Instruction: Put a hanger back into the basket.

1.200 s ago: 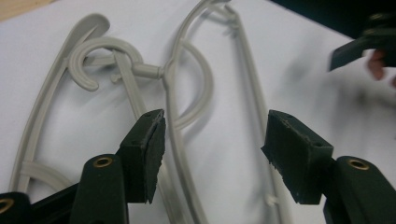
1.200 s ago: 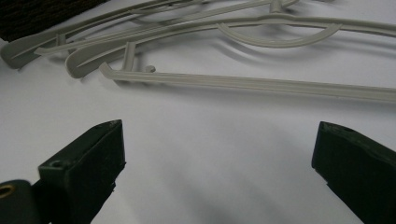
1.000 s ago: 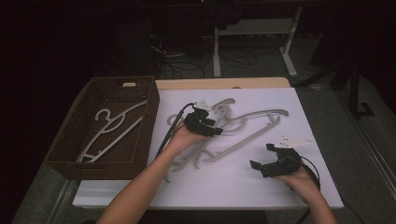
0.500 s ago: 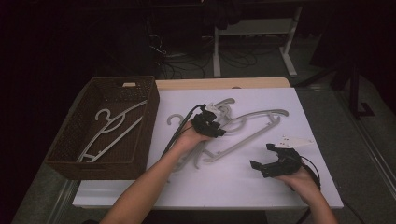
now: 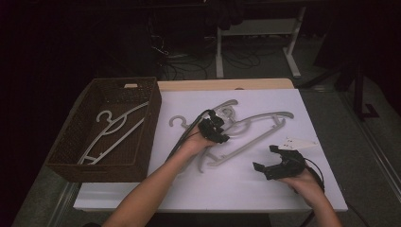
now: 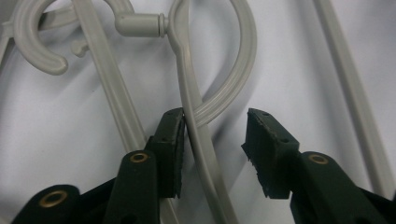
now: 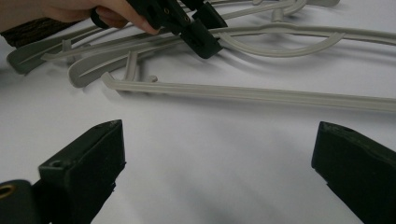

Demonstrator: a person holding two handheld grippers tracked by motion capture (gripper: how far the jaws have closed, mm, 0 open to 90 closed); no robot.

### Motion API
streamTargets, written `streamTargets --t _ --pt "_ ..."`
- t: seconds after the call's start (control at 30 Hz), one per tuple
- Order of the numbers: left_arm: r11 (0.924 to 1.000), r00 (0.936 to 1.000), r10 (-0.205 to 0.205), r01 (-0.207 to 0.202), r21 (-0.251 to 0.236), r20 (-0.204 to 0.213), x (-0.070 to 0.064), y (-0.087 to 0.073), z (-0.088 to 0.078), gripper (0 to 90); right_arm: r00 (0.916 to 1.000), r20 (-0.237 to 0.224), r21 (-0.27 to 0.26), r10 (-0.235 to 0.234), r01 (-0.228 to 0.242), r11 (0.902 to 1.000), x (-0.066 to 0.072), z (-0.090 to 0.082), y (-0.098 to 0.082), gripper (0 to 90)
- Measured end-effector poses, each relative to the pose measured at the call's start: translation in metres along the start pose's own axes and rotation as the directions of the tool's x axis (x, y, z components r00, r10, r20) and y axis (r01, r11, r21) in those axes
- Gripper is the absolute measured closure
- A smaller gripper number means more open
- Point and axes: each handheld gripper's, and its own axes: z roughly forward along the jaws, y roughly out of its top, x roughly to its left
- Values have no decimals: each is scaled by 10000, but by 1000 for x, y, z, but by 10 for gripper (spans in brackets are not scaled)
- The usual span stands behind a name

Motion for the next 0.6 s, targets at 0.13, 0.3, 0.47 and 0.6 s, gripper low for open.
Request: streamTargets --t 0.13,0.3,0.47,0.6 --pt "9998 9996 -183 184 40 -209 -2 1 1 608 10000 -23 -67 -10 10 10000 0 -1 0 23" --pt "9994 9986 -276 284 182 -456 -6 3 1 678 10000 -32 -92 -35 35 10000 1 -2 1 23" --pt "9983 9965 -489 508 269 -684 -11 5 2 763 10000 -16 -113 -87 86 9999 2 -1 2 41" --pt "9968 9945 -638 675 428 -826 -12 8 2 775 10000 -6 -137 -91 91 9999 3 -1 3 42"
